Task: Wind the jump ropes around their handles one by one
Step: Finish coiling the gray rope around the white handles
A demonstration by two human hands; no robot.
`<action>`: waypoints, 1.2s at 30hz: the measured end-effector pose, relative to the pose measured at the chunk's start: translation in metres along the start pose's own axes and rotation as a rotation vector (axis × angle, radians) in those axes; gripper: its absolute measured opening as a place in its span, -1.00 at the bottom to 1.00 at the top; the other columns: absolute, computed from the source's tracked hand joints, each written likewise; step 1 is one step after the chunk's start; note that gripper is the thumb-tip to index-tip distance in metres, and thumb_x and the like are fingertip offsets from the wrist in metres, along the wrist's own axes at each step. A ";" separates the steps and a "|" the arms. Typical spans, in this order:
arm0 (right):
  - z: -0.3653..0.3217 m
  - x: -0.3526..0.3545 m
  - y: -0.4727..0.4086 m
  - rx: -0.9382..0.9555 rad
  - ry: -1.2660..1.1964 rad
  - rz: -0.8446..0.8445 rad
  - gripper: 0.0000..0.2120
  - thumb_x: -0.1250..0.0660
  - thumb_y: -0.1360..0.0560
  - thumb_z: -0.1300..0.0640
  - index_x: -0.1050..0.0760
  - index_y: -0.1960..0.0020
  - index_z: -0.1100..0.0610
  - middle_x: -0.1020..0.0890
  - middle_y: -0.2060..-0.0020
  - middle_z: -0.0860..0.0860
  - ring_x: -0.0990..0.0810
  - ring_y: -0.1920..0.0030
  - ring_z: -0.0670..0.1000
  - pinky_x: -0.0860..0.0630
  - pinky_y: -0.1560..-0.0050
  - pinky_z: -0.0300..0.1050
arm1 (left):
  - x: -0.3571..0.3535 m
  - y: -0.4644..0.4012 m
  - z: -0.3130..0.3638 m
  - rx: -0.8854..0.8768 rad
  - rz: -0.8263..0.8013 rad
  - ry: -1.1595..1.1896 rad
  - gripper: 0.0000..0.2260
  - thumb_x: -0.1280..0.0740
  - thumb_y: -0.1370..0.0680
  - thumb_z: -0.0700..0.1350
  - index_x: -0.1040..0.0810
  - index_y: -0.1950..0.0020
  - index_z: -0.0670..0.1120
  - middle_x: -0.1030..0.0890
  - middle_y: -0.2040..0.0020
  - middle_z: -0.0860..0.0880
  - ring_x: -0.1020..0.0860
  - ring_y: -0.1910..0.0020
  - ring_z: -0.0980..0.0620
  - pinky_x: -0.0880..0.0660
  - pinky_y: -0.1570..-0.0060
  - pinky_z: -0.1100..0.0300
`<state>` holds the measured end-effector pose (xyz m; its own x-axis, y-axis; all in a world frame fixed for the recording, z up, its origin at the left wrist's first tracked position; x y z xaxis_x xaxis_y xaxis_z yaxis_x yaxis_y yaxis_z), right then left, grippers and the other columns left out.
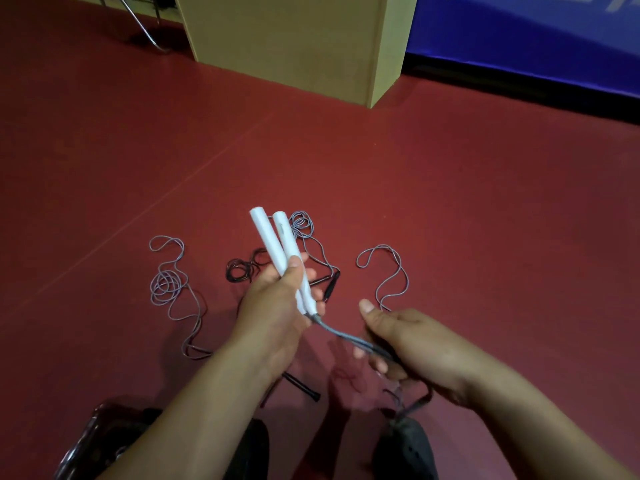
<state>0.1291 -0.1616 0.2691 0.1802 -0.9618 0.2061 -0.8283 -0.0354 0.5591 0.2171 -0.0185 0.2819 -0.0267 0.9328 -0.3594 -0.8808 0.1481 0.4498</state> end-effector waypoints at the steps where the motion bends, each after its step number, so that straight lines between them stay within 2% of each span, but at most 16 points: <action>1: 0.002 0.006 0.003 -0.022 0.045 0.000 -0.33 -0.05 -0.55 -0.36 -0.57 0.35 0.14 -0.47 0.52 0.04 -0.37 0.49 0.03 -0.34 0.38 -0.15 | 0.005 -0.003 0.005 -0.025 0.022 -0.002 -0.83 -0.20 -0.67 -0.14 -0.52 -0.17 -0.16 -0.50 0.24 -0.03 -0.46 0.50 0.12 -0.44 0.50 0.26; 4: 0.012 0.029 0.010 -0.047 0.176 0.049 -0.31 -0.02 -0.47 -0.46 -0.49 0.43 0.09 -0.54 0.49 0.05 -0.45 0.42 0.02 -0.43 0.19 -0.05 | 0.023 -0.011 0.021 -0.104 0.108 -0.073 -0.88 -0.20 -0.67 -0.13 -0.52 -0.10 -0.11 -0.50 0.22 -0.03 -0.48 0.49 0.13 -0.47 0.49 0.26; 6: 0.016 0.040 0.014 -0.012 0.210 0.089 -0.35 -0.12 -0.41 -0.50 -0.47 0.41 0.07 -0.55 0.45 0.03 -0.45 0.37 -0.01 -0.43 0.10 -0.01 | 0.029 -0.011 0.028 -0.166 0.131 -0.180 -0.90 -0.23 -0.67 -0.13 -0.53 -0.04 -0.07 -0.52 0.21 -0.04 -0.50 0.49 0.13 -0.50 0.49 0.25; 8: 0.017 0.049 0.015 0.040 0.118 0.118 -0.47 -0.31 -0.43 -0.37 -0.48 0.36 0.09 -0.50 0.45 0.03 -0.41 0.37 0.01 -0.38 0.20 0.02 | 0.025 -0.006 0.030 -0.227 0.098 -0.358 -0.91 -0.24 -0.66 -0.15 -0.52 0.00 -0.07 -0.56 0.23 -0.07 -0.51 0.50 0.10 -0.51 0.51 0.24; 10: 0.014 0.061 0.016 0.110 -0.024 0.189 -0.66 -0.41 -0.51 -0.05 -0.52 0.23 0.22 -0.42 0.49 0.00 -0.33 0.43 0.02 -0.29 0.37 -0.06 | 0.015 0.000 0.023 -0.211 -0.006 -0.533 -0.92 -0.25 -0.65 -0.17 -0.52 0.00 -0.12 -0.61 0.28 -0.12 -0.55 0.48 0.03 -0.51 0.50 0.21; 12: 0.010 0.072 0.018 0.154 -0.135 0.297 -0.80 -0.37 -0.54 0.17 -0.53 0.15 0.31 -0.37 0.51 -0.04 -0.25 0.46 -0.05 -0.21 0.45 -0.17 | 0.003 0.007 0.007 -0.105 -0.164 -0.621 -0.89 -0.26 -0.65 -0.15 -0.53 -0.06 -0.17 -0.63 0.33 -0.15 -0.59 0.44 -0.03 -0.53 0.46 0.19; 15: 0.004 0.074 0.016 0.212 -0.146 0.396 -0.83 -0.36 -0.55 0.17 -0.56 0.21 0.19 -0.42 0.51 0.00 -0.30 0.49 -0.04 -0.26 0.46 -0.20 | -0.012 0.019 -0.011 -0.045 -0.369 -0.771 -0.87 -0.28 -0.64 -0.12 -0.56 -0.09 -0.14 -0.61 0.38 -0.10 -0.56 0.41 -0.01 -0.50 0.40 0.22; 18: -0.001 0.073 0.016 0.255 -0.062 0.491 -0.81 -0.39 -0.53 0.08 -0.57 0.19 0.18 -0.45 0.49 -0.01 -0.36 0.47 -0.06 -0.32 0.40 -0.19 | -0.018 0.020 -0.015 -0.113 -0.410 -0.993 -0.88 -0.28 -0.63 -0.07 -0.59 -0.03 -0.06 -0.56 0.40 0.01 -0.48 0.44 0.10 -0.40 0.40 0.29; 20: -0.005 0.076 0.017 0.255 -0.011 0.546 -0.76 -0.43 -0.49 0.00 -0.55 0.20 0.17 -0.43 0.51 -0.08 -0.31 0.51 -0.11 -0.27 0.47 -0.27 | -0.016 0.021 -0.020 -0.059 -0.414 -0.974 -0.89 -0.28 -0.64 -0.08 -0.59 -0.06 -0.04 -0.58 0.29 -0.04 -0.54 0.40 0.12 -0.45 0.38 0.29; 22: -0.005 0.082 0.019 0.223 0.037 0.612 -0.67 -0.44 -0.46 -0.09 -0.53 0.24 0.17 -0.40 0.57 -0.14 -0.27 0.56 -0.15 -0.23 0.52 -0.31 | -0.016 0.024 -0.029 0.067 -0.465 -0.887 -0.87 -0.27 -0.65 -0.10 -0.57 -0.15 -0.02 -0.62 0.08 -0.17 -0.67 0.26 0.00 -0.58 0.32 0.17; 24: -0.005 0.086 0.021 0.180 0.100 0.661 -0.60 -0.43 -0.44 -0.17 -0.53 0.27 0.17 -0.38 0.61 -0.14 -0.27 0.58 -0.16 -0.22 0.49 -0.26 | -0.017 0.031 -0.034 0.145 -0.527 -0.847 -0.85 -0.25 -0.66 -0.11 -0.55 -0.19 0.01 -0.58 0.01 -0.16 -0.69 0.25 -0.07 -0.56 0.40 0.17; 27: -0.004 0.087 0.020 0.154 0.109 0.660 -0.58 -0.42 -0.44 -0.18 -0.51 0.30 0.17 -0.37 0.62 -0.14 -0.26 0.58 -0.16 -0.21 0.47 -0.23 | -0.021 0.036 -0.034 0.178 -0.562 -0.780 -0.85 -0.24 -0.66 -0.12 -0.56 -0.18 0.02 -0.59 0.12 -0.08 -0.62 0.38 -0.05 -0.41 0.55 0.26; 31: -0.006 0.079 0.015 0.181 -0.102 0.573 -0.61 -0.43 -0.47 -0.07 -0.50 0.19 0.28 -0.34 0.53 -0.05 -0.27 0.61 -0.12 -0.23 0.57 -0.33 | -0.027 0.042 -0.035 0.244 -0.603 -0.699 -0.84 -0.23 -0.65 -0.02 -0.57 -0.16 0.04 -0.65 0.20 -0.06 -0.48 0.48 0.03 -0.25 0.56 0.32; 34: -0.007 0.077 0.014 0.206 -0.150 0.551 -0.65 -0.44 -0.48 -0.02 -0.53 0.15 0.29 -0.32 0.51 -0.02 -0.24 0.62 -0.12 -0.20 0.59 -0.36 | -0.029 0.045 -0.037 0.321 -0.622 -0.644 -0.64 -0.27 -0.53 0.15 -0.56 -0.22 -0.02 -0.61 0.26 -0.04 -0.41 0.49 0.08 -0.21 0.58 0.34; 36: -0.010 0.077 0.014 0.242 -0.138 0.551 -0.69 -0.46 -0.47 -0.02 -0.55 0.17 0.25 -0.36 0.51 -0.05 -0.23 0.58 -0.14 -0.19 0.57 -0.31 | -0.028 0.046 -0.039 0.346 -0.643 -0.650 -0.50 -0.32 -0.46 0.19 -0.52 -0.24 -0.14 -0.55 0.31 0.00 -0.39 0.49 0.10 -0.21 0.59 0.35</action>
<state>0.1368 -0.2339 0.3009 -0.3655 -0.8818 0.2980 -0.8798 0.4319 0.1988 0.1588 -0.0505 0.2811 0.7674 0.6244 -0.1457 -0.4460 0.6832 0.5782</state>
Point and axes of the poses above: each hand's wrist, its own y-axis away from the middle knuckle, its own x-axis out of the back of the hand, z = x × y, the point moved 7 cm from there along -y, towards the middle knuckle
